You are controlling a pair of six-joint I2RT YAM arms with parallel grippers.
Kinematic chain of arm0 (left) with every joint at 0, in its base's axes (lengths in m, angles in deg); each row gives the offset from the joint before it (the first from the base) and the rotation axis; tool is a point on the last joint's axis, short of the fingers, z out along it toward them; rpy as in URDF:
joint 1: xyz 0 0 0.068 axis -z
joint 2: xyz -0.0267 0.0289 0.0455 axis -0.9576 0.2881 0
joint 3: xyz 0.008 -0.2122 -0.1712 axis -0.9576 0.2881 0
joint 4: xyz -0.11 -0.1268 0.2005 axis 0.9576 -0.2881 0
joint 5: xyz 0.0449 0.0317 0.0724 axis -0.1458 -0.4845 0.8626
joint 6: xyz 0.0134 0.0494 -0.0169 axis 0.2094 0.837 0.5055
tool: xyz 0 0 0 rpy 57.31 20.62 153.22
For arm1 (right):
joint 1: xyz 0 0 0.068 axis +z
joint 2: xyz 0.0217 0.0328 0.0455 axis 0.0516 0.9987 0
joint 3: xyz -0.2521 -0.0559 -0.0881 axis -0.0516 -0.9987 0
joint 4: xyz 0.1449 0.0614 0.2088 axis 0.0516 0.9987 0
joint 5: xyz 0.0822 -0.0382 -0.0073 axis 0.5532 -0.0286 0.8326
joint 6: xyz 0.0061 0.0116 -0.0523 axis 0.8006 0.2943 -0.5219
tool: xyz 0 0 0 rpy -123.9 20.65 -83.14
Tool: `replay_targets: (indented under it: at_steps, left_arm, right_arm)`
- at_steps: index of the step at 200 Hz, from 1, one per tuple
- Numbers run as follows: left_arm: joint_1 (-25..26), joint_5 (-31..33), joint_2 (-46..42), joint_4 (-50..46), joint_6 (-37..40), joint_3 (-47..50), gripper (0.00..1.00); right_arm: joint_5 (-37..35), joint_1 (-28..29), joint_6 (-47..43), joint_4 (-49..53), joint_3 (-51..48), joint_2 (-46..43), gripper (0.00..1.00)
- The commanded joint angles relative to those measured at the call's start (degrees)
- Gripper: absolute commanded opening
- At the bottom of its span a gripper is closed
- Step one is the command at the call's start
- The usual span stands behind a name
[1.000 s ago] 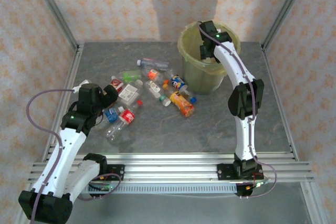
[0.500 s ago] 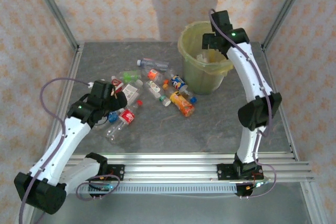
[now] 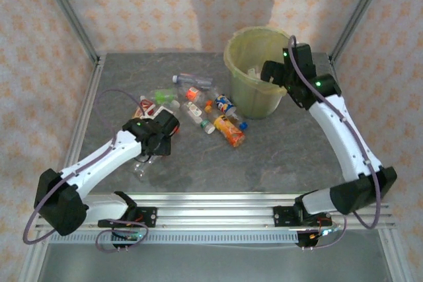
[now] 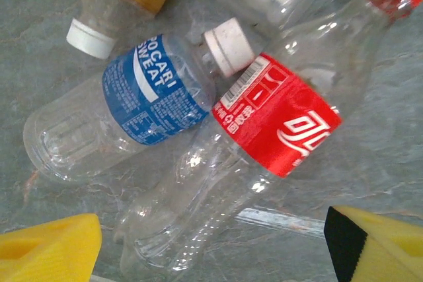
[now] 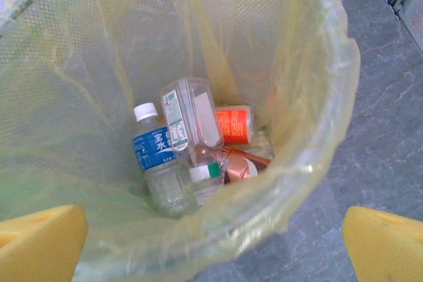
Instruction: Put the plastic bottles in the bin
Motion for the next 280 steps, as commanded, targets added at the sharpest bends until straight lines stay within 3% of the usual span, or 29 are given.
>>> replay_targets:
  at_steps: [1,49,123,202,260,280]
  left_arm:
    - [0.46,2.85,1.31,0.22,-1.35,1.32,0.89]
    - [0.47,2.29,5.4,5.74,-1.01,4.22,0.92]
    - [0.41,-0.9,9.69,13.32,-0.65,7.23,0.92]
    - [2.21,-5.06,11.85,19.26,-1.0,8.74,0.81]
    - [6.34,-3.22,16.44,22.88,-0.33,7.49,0.74]
    - [7.28,-2.42,16.96,23.44,0.3,6.6,0.67]
  right_arm:
    - [-2.98,1.31,3.6,-3.34,-3.25,-4.6,0.99]
    - [-6.72,3.1,8.15,-1.91,-9.15,-9.56,0.99]
    - [-8.32,3.67,10.71,-1.26,-10.3,-9.61,0.99]
    - [-9.65,3.92,10.3,-0.92,-10.02,-9.6,0.99]
    - [-9.14,3.94,10.04,-1.21,-10.02,-9.59,0.99]
    - [-8.86,3.96,9.8,-1.25,-9.97,-9.64,0.99]
